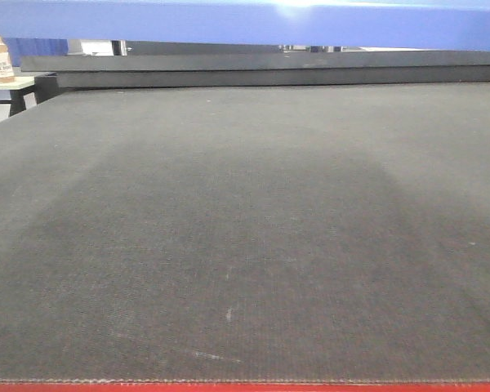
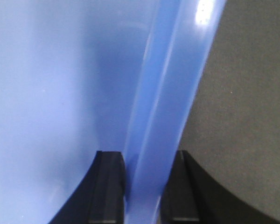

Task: Grab blue tray and place on right shelf
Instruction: 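Hold the tray raised with both grippers while driving to the shelf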

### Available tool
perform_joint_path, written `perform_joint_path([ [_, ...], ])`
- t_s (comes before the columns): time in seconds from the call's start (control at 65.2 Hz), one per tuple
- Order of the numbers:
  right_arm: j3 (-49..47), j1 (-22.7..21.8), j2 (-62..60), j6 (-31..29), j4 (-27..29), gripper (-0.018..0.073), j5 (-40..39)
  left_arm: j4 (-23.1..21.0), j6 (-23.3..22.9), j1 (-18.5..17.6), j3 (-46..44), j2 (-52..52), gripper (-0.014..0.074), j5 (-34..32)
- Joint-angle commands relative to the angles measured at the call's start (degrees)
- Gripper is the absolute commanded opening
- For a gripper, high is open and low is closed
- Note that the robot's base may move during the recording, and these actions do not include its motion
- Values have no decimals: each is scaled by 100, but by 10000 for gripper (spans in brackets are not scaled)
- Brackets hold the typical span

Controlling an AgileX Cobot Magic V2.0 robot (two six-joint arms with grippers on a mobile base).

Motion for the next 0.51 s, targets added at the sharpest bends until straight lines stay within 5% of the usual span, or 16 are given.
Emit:
perform_joint_path([
  [0.0, -139, 13, -162, -180, 27, 56, -286, -181, -2, -66, -188, -189, -48, 379],
  [0.491, -139, 13, -162, -180, 27, 56, -286, -189, -2, -66, -188, -189, -48, 379],
])
